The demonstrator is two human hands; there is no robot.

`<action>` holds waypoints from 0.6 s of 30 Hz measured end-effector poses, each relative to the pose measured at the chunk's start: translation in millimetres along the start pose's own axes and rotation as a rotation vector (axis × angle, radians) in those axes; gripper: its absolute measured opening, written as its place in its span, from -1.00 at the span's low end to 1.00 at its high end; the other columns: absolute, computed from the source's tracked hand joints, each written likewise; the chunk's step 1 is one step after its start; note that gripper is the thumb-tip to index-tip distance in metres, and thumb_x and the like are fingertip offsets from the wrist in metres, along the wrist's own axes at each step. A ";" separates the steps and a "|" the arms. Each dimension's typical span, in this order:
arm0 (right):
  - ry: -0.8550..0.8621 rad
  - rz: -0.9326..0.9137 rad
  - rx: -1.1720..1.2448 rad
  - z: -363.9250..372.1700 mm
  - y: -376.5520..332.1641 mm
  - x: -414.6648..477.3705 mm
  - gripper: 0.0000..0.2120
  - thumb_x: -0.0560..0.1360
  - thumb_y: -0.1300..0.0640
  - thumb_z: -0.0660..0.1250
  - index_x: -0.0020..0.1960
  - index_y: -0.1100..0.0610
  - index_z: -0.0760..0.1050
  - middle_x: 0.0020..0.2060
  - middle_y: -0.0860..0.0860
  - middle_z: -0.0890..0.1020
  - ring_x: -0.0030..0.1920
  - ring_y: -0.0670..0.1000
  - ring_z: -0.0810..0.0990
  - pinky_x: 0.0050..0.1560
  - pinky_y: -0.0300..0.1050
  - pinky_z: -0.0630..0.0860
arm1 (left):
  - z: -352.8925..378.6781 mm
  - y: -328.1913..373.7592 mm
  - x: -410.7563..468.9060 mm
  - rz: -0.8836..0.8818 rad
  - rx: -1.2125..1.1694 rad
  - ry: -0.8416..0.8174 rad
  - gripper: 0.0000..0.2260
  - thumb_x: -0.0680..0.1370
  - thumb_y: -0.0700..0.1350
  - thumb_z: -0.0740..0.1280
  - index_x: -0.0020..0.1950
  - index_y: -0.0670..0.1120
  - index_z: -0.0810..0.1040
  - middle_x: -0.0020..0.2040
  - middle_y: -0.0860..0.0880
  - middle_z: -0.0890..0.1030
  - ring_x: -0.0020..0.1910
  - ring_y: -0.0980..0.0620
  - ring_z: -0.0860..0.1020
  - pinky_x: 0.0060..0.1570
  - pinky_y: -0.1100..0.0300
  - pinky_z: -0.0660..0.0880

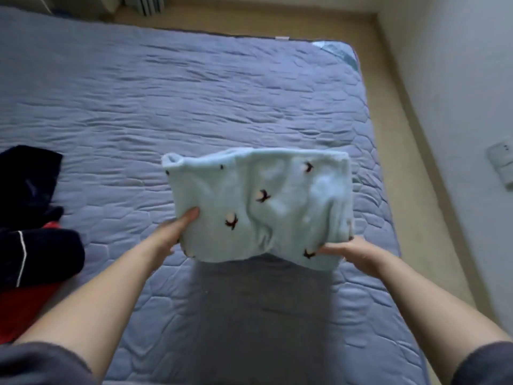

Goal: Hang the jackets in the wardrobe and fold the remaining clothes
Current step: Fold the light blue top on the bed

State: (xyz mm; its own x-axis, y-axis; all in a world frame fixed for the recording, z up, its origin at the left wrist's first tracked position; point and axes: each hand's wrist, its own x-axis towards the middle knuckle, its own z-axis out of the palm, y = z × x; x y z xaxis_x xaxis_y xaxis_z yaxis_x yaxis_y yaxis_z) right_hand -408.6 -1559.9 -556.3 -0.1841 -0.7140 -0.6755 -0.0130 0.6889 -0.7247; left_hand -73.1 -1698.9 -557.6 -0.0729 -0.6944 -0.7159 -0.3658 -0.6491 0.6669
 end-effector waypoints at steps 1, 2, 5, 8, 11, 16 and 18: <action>-0.045 0.045 -0.040 8.5 33.3 1.1 -0.60 0.42 0.42 0.39 0.19 0.12 0.49 0.00 0.02 0.65 -0.05 -0.06 0.63 -0.14 -0.28 0.59 | 7.3 -34.0 0.8 -0.053 0.030 -0.001 -0.65 0.50 0.14 0.34 0.19 -0.02 0.48 0.12 -0.02 0.56 -0.03 0.02 0.54 0.01 0.13 0.39; -0.091 0.083 -0.078 16.5 63.0 0.6 -0.58 0.44 0.43 0.36 0.23 0.14 0.46 0.05 0.07 0.64 0.04 0.01 0.63 -0.02 -0.18 0.60 | 12.7 -64.4 1.7 -0.097 0.055 -0.005 -0.62 0.48 0.09 0.40 0.21 -0.08 0.49 0.12 -0.06 0.58 -0.11 0.04 0.56 -0.10 0.19 0.44; -0.151 0.154 -0.061 28.4 117.3 -2.4 -0.61 0.46 0.35 0.39 0.23 0.08 0.47 0.13 0.04 0.64 0.16 0.03 0.60 0.16 -0.07 0.55 | 16.3 -115.4 3.2 -0.127 0.088 0.029 -0.49 0.39 0.05 0.51 0.22 -0.17 0.52 0.15 -0.19 0.61 -0.04 -0.04 0.59 -0.07 0.13 0.49; -0.138 0.129 0.033 19.7 115.5 6.4 -0.56 0.36 0.16 0.51 0.19 -0.01 0.49 0.07 -0.11 0.67 0.08 -0.13 0.63 -0.01 -0.27 0.55 | 9.7 -105.9 8.9 -0.037 0.109 0.022 -0.35 0.23 0.21 0.46 0.23 -0.06 0.50 0.09 -0.08 0.63 -0.07 0.07 0.59 -0.20 0.19 0.49; -0.068 0.076 0.106 4.3 89.8 27.0 -0.53 0.31 0.04 0.48 0.20 0.06 0.53 0.04 -0.01 0.69 0.05 -0.01 0.66 0.01 -0.11 0.58 | 9.0 -80.3 13.7 0.102 0.109 -0.053 -0.19 0.10 0.29 0.48 0.25 -0.05 0.48 0.08 0.01 0.63 -0.01 0.11 0.61 -0.13 0.23 0.52; 0.047 0.065 0.225 5.9 78.4 39.9 -0.71 0.42 0.43 0.29 0.11 0.24 0.55 -0.10 0.16 0.69 -0.14 0.15 0.66 -0.02 0.03 0.59 | 17.3 -67.5 7.8 0.133 0.102 -0.151 -0.20 0.01 0.10 0.50 0.23 -0.10 0.53 0.09 -0.09 0.64 0.05 -0.03 0.60 0.06 0.03 0.53; 0.057 0.090 0.198 18.3 86.2 28.2 -0.63 0.28 0.44 0.29 0.06 0.25 0.55 -0.16 0.18 0.67 -0.20 0.15 0.63 -0.14 -0.02 0.59 | 13.9 -73.3 -1.2 0.087 0.172 -0.206 -0.17 0.00 0.07 0.49 0.26 -0.09 0.49 0.09 -0.08 0.62 0.08 -0.03 0.58 0.10 0.01 0.52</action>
State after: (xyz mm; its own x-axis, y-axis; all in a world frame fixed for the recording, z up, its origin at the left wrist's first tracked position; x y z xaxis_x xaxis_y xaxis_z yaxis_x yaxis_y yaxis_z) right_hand -396.9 -1522.9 -640.4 -0.2309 -0.6387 -0.7340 0.1983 0.7077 -0.6781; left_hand -59.0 -1646.1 -608.6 -0.2914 -0.6560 -0.6963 -0.5008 -0.5155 0.6953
